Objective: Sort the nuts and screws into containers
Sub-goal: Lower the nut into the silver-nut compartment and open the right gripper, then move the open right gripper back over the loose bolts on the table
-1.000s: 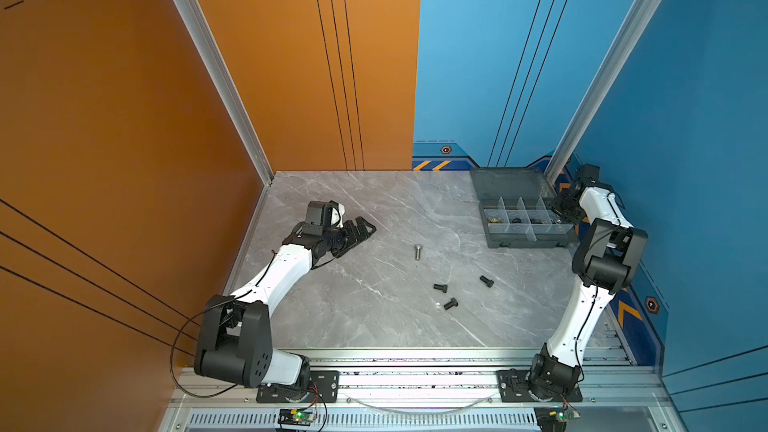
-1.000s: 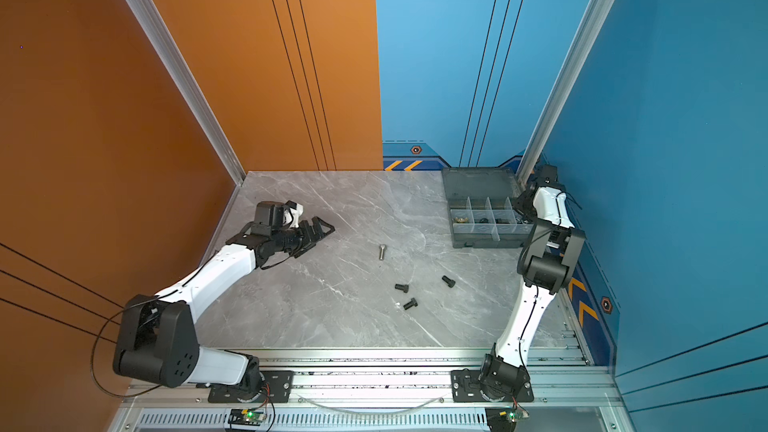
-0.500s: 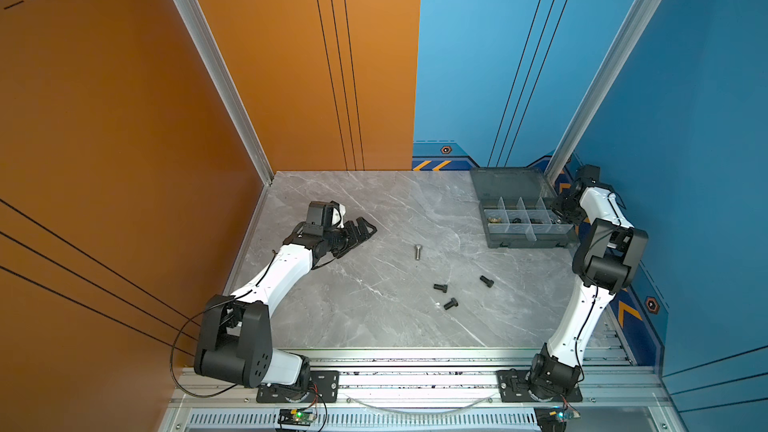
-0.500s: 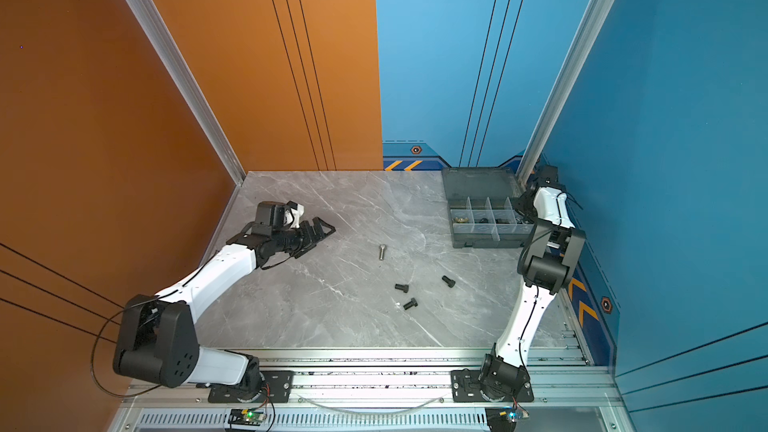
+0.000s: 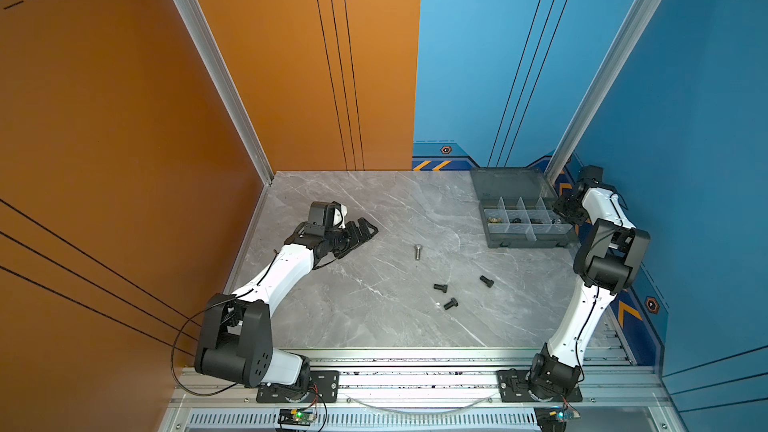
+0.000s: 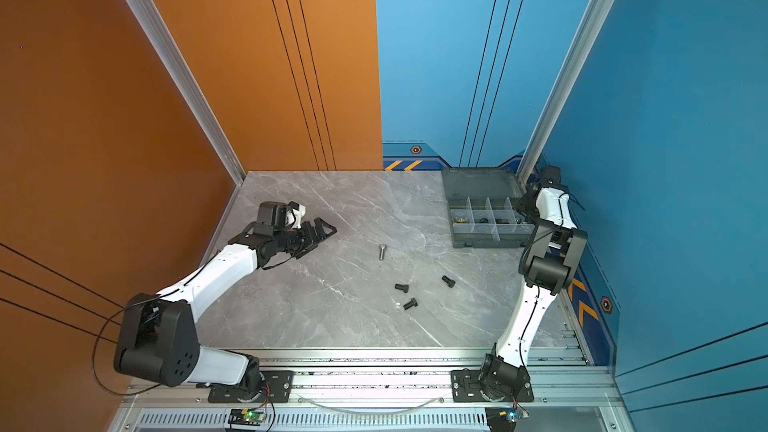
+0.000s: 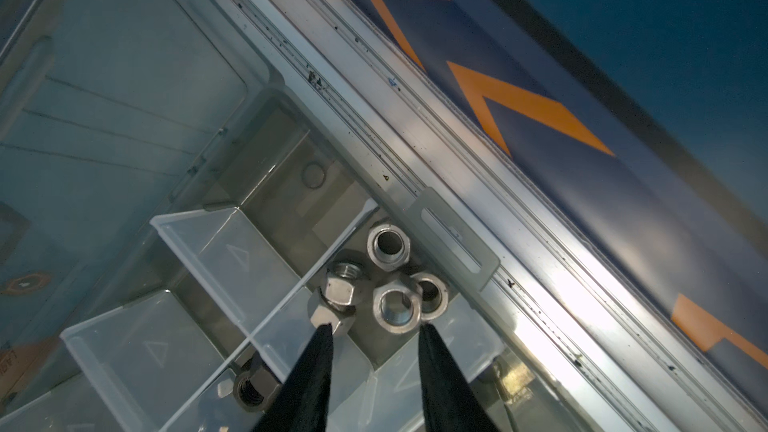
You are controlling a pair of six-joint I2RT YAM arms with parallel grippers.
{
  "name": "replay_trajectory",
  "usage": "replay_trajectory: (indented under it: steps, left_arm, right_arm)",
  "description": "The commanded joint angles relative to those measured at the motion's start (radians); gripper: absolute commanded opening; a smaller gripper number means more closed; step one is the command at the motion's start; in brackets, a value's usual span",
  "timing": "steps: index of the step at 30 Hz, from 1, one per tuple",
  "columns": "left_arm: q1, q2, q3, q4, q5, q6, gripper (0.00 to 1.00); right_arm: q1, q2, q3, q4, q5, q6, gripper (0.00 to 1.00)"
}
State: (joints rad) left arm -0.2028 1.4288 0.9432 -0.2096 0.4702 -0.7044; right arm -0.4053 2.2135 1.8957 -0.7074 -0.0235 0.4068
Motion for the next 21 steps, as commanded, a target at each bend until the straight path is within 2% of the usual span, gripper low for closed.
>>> replay_trajectory:
  steps: [1,5,12,17,21]
  left_arm:
    - [-0.009,0.007,0.007,0.006,-0.021,0.0,0.98]
    - [-0.004,0.0,-0.005,0.006,-0.023,0.005,0.98]
    - [-0.002,0.0,-0.009,0.011,-0.018,0.009,0.98]
    - [-0.004,0.001,-0.014,0.011,-0.015,0.011,0.98]
    - [-0.008,0.006,-0.018,0.012,-0.01,0.014,0.98]
  right_arm:
    - [-0.007,-0.02,-0.014,-0.03,-0.031,-0.03,0.39]
    - [-0.006,-0.08,-0.057,-0.022,-0.077,-0.046,0.39]
    - [0.018,-0.287,-0.247,0.053,-0.277,-0.09,0.4]
    - [0.088,-0.448,-0.378,0.065,-0.385,-0.143,0.42]
    - [0.2,-0.548,-0.459,0.022,-0.447,-0.224,0.44]
